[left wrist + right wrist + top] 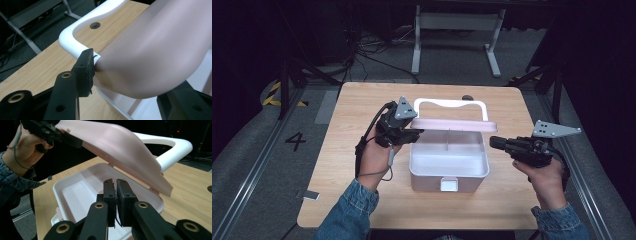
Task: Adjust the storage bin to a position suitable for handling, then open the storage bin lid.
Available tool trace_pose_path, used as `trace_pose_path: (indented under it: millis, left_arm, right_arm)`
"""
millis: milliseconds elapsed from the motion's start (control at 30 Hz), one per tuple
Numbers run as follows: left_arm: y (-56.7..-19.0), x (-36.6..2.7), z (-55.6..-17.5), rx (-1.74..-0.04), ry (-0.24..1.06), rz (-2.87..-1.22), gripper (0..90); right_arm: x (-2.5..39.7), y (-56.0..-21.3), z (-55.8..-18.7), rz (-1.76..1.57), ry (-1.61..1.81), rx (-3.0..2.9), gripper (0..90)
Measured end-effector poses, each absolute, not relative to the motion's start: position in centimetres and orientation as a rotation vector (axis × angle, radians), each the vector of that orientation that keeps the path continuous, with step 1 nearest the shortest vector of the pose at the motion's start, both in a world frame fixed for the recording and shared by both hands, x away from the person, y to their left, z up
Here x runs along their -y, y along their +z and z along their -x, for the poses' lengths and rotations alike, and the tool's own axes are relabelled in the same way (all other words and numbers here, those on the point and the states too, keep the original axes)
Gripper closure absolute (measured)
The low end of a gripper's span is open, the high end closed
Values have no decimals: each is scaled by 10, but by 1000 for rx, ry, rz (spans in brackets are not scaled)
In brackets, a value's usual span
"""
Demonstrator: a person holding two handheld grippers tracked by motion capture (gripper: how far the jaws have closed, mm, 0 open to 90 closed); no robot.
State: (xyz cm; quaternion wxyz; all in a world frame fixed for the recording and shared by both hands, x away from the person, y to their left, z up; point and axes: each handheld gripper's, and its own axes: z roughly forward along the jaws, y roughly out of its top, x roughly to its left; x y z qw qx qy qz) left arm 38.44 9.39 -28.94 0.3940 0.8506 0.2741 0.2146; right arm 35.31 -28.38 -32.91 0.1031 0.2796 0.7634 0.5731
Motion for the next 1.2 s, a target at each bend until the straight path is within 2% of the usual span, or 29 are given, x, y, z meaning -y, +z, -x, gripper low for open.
trace_pose_path:
  millis: [433, 967, 1200]
  left_arm:
    - [-269, -88, -407, -686, 565, -2165, 648]
    - [-264, -85, -445, -755, 520, -2125, 653]
    - [-265, -88, -462, -791, 444, -2094, 643]
  right_arm:
    - [300, -329, -347, -870, 1657, -2211, 852]
    - [315, -335, -341, -928, 1618, -2178, 841]
    - [313, -336, -343, -937, 1616, -2187, 830]
